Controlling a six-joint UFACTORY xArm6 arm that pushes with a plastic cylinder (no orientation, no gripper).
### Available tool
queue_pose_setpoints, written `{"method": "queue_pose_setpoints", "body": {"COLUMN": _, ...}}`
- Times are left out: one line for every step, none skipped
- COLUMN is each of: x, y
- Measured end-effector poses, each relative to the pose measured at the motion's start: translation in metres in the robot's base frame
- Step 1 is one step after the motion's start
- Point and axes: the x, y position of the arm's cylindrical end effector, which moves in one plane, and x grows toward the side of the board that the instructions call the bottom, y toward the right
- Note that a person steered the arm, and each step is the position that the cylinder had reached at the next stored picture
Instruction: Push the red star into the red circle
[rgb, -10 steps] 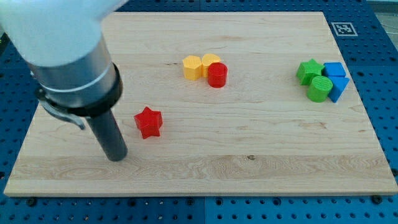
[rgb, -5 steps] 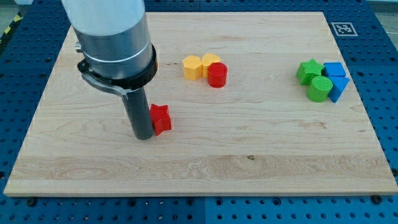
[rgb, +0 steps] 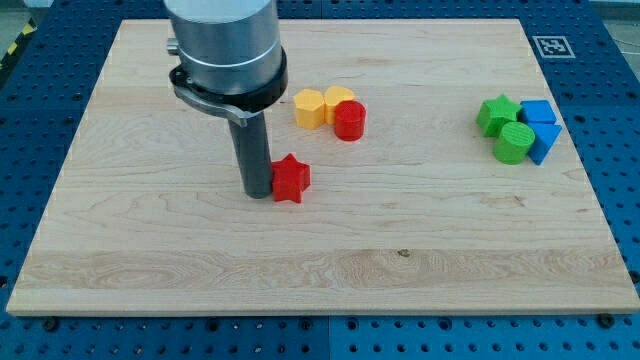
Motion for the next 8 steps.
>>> {"method": "queue_pose_setpoints", "body": {"x": 0.016, "y": 0.007}}
{"method": "queue_pose_setpoints", "body": {"x": 0.034, "y": 0.018}}
{"method": "queue_pose_setpoints", "body": {"x": 0.029, "y": 0.038}}
{"method": "queue_pose_setpoints", "body": {"x": 0.02, "y": 0.04}}
{"method": "queue_pose_setpoints", "body": {"x": 0.007, "y": 0.04}}
{"method": "queue_pose_setpoints", "body": {"x": 0.001, "y": 0.04}}
{"method": "queue_pose_setpoints", "body": {"x": -0.004, "y": 0.03}}
{"method": "queue_pose_setpoints", "body": {"x": -0.004, "y": 0.026}}
